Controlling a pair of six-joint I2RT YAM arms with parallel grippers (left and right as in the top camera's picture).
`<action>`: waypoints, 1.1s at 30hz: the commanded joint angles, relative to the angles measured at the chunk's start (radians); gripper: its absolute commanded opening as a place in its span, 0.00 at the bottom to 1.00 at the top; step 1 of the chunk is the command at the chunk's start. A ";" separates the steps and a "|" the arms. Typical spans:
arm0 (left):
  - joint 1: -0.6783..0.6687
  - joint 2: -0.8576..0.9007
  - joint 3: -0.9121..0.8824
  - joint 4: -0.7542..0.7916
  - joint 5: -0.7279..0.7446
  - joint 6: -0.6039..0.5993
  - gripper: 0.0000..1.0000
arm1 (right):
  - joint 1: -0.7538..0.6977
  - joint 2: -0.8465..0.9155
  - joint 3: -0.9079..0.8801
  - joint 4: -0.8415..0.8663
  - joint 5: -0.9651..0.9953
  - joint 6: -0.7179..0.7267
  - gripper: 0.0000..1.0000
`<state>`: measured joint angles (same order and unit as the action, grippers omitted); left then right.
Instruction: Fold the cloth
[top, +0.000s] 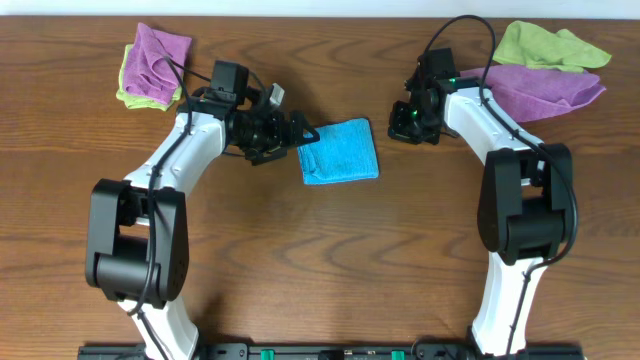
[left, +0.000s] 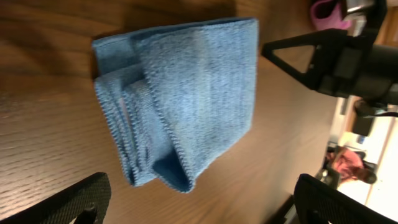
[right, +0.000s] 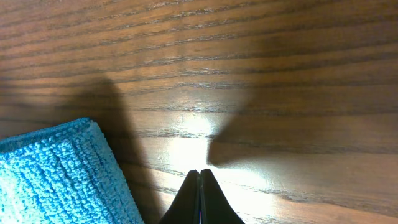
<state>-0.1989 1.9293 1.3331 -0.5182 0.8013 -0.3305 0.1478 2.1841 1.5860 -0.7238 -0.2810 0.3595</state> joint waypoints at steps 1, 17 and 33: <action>-0.014 0.031 0.009 -0.005 -0.050 0.032 0.95 | -0.004 0.013 -0.004 -0.002 -0.008 0.006 0.02; -0.002 0.048 -0.118 0.162 0.034 0.013 0.95 | -0.004 0.013 -0.004 -0.013 -0.008 0.006 0.02; -0.018 0.159 -0.142 0.250 0.115 -0.059 0.95 | 0.019 0.016 -0.004 0.016 -0.017 0.007 0.02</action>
<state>-0.2066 2.0438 1.1965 -0.2714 0.9218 -0.3676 0.1505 2.1845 1.5860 -0.7147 -0.2859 0.3595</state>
